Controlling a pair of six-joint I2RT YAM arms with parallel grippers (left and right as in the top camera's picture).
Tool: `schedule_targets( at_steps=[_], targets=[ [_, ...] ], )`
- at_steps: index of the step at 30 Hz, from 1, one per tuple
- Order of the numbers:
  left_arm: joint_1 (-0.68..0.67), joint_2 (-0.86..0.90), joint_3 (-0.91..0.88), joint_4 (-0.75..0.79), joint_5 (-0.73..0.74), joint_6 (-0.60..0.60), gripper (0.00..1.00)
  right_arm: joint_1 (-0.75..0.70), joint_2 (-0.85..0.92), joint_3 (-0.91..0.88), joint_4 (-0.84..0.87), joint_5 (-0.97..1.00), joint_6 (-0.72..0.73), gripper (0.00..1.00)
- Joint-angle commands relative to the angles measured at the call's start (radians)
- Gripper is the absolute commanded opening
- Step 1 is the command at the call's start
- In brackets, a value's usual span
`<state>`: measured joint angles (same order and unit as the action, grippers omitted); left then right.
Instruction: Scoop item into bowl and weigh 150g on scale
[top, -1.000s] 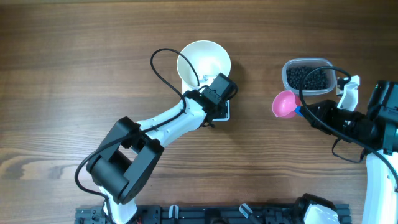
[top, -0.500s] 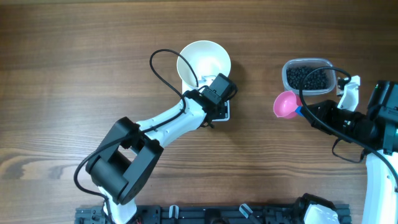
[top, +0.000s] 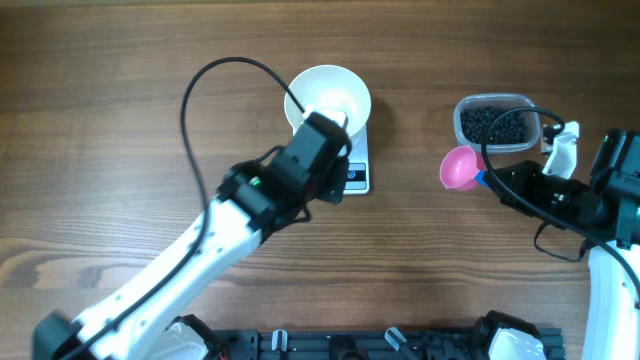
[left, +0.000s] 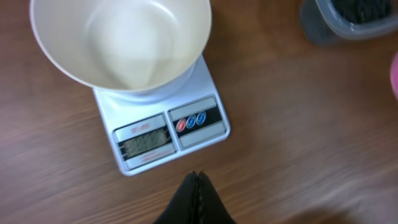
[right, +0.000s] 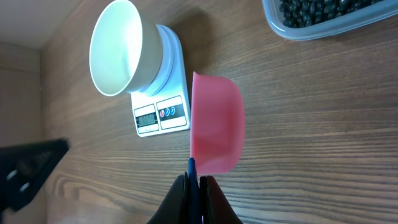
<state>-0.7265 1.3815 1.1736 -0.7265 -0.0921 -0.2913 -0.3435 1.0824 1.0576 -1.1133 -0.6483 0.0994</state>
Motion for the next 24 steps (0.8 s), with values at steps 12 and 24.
schedule_targets(
  at_steps=[12,24],
  targets=[
    [0.087,-0.01,-0.043,-0.211,0.066,0.331,1.0,-0.004,-0.012,0.023,0.009,0.005,-0.021,0.04],
    [0.452,-0.019,-0.109,-0.15,0.565,0.89,1.0,-0.004,-0.012,0.023,0.001,0.005,-0.022,0.04]
  ],
)
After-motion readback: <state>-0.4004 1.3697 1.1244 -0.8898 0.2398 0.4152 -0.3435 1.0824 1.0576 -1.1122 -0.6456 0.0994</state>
